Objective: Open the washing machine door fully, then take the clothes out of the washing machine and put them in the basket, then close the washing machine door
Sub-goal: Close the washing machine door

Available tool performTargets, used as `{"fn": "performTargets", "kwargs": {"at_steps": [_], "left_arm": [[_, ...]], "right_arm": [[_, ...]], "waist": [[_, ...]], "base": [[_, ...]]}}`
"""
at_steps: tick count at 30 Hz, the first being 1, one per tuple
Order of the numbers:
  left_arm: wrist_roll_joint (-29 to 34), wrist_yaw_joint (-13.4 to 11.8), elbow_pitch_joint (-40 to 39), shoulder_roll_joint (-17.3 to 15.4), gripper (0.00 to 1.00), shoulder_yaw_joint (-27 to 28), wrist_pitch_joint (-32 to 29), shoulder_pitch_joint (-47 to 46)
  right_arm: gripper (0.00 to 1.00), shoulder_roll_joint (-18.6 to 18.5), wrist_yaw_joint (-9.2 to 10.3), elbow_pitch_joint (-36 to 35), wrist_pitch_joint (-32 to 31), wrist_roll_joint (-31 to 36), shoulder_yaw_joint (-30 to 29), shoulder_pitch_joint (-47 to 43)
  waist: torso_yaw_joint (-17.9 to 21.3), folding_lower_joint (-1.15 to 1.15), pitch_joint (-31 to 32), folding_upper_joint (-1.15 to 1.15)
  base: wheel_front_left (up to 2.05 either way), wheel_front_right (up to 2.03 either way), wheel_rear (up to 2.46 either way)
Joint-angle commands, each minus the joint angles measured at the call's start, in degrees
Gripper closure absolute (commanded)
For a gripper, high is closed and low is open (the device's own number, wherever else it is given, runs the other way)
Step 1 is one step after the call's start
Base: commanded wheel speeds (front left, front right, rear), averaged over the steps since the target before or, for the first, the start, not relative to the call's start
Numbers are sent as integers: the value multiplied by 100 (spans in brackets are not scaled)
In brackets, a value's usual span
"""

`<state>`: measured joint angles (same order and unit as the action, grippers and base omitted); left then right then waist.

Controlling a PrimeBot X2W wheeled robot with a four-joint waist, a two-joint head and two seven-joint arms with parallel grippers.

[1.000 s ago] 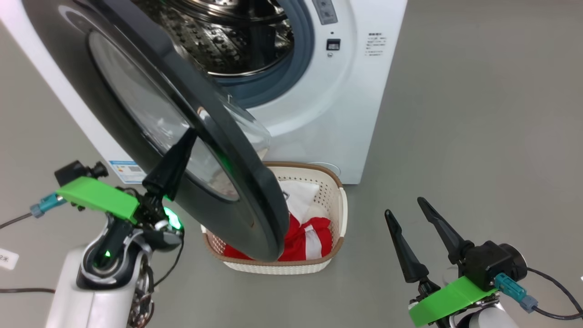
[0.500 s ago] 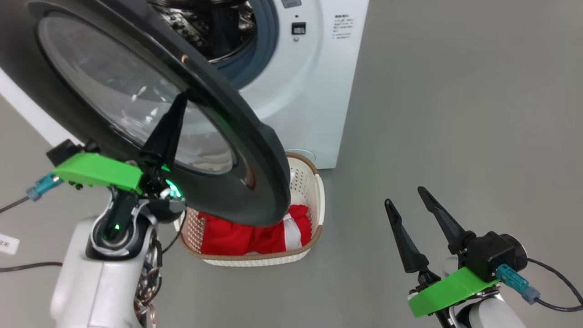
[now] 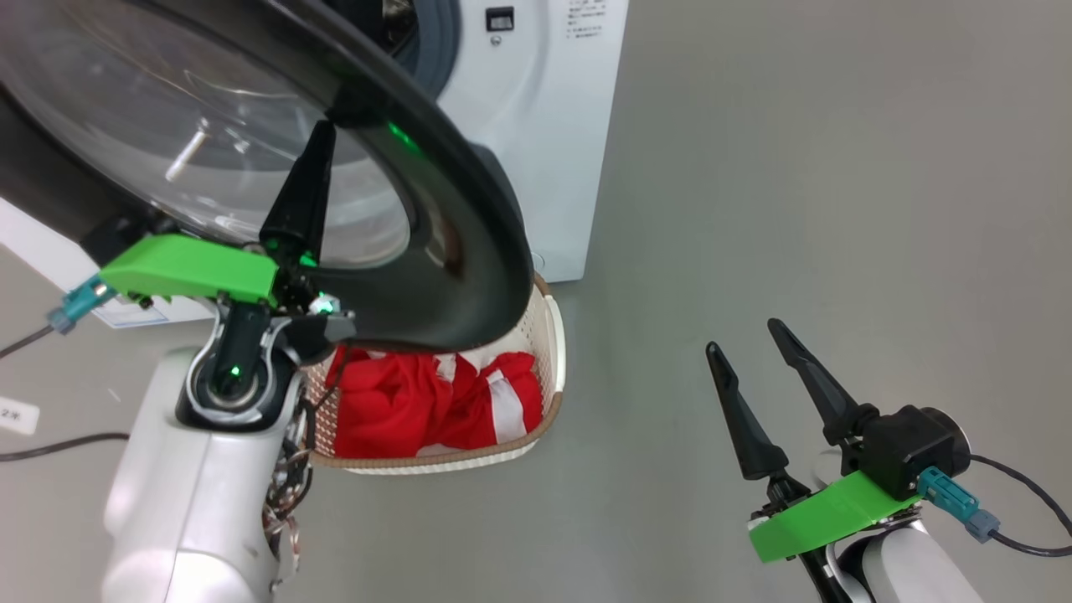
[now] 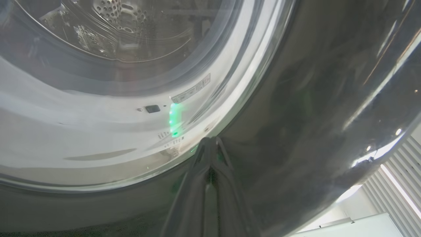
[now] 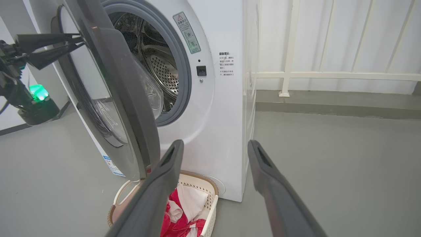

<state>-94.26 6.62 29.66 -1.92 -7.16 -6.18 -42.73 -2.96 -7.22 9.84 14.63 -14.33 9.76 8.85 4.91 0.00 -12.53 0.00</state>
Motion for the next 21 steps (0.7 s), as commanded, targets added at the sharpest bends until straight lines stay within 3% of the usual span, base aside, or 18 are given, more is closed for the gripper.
{"fn": "performTargets", "kwargs": {"at_steps": [1,21], "left_arm": [[29,82,-138,-96,100,30,38,-296],[-184,86,-20,-96,100,-423,406,-1163]], "right_arm": [[0,8,-26,-146,37,-54,105,157],[0,8,-26,-229,37,-89,124,394]], "waist": [[72,0,-90,0],[303,0,-601,0]], "base": [[0,0,0],[0,0,0]]}}
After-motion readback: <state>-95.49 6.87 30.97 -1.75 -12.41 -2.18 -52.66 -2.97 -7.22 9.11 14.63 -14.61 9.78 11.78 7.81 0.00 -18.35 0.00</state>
